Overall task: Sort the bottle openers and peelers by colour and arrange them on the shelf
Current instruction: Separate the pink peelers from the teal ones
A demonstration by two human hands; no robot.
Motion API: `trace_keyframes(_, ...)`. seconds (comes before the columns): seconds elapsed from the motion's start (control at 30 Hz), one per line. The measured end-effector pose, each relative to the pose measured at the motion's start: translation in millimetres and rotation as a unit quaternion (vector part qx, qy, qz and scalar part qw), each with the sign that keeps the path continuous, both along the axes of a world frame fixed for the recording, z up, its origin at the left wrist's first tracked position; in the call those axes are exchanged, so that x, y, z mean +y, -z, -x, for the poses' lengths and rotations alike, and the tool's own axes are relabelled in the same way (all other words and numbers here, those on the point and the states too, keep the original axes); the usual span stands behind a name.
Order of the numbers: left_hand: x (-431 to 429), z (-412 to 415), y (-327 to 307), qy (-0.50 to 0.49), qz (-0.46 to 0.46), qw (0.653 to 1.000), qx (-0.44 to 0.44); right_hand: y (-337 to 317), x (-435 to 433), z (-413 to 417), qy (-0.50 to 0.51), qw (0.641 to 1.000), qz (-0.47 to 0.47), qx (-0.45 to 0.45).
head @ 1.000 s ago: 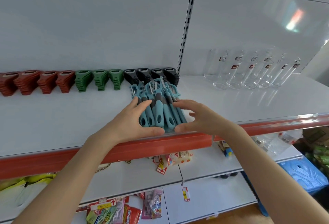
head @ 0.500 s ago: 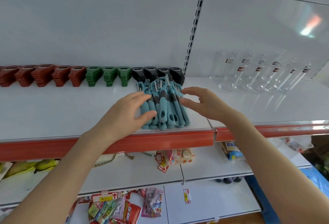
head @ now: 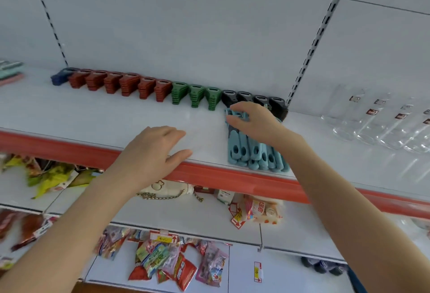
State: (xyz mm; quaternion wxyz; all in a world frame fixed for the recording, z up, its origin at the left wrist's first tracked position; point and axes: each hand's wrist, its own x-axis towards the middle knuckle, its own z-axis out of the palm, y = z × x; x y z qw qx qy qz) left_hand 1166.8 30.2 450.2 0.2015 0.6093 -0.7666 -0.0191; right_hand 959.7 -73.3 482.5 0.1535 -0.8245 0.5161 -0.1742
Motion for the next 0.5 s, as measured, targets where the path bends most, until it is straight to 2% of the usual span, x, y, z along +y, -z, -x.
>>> trace_keyframes(0.3, 33.4, -106.7, 1.5, -0.050, 0.072, 0.993, -0.082, 2.5, 5.0, -118.2, -0.059, 0.998, 0.001, 0.017)
trace_keyframes(0.4, 43.2, -153.2, -0.7, -0.068, 0.057, 0.995, -0.040, 4.4, 11.1, -170.4, -0.072, 0.997, -0.002, 0.020)
trace_keyframes(0.5, 51.7, -207.9, 2.9, -0.087, 0.060, 0.993, -0.056, 6.1, 17.5, -224.6, -0.083, 0.996, 0.003, 0.020)
